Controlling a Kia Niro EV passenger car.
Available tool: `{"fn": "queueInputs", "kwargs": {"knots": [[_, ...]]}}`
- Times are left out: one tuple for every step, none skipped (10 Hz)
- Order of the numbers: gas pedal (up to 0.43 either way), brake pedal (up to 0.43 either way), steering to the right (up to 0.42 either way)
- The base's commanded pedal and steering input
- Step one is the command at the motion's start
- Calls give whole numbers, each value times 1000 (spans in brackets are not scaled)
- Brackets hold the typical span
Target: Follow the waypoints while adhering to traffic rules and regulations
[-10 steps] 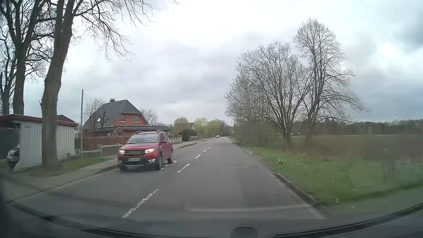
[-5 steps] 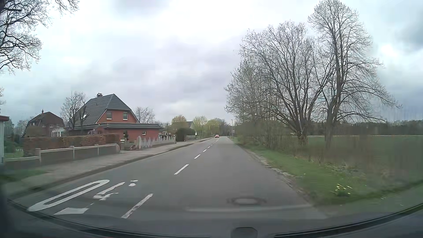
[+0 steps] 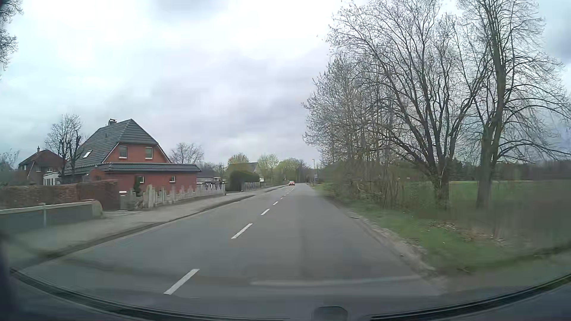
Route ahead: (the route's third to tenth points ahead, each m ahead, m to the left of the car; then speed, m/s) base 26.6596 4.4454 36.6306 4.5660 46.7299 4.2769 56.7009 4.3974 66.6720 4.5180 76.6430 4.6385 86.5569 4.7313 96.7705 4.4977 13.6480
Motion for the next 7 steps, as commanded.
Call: {"fn": "queueInputs", "kwargs": {"knots": [[197, 0, -3], [197, 0, -3], [197, 0, -2], [197, 0, -1], [197, 0, -1], [197, 0, 0], [197, 0, 0]]}}
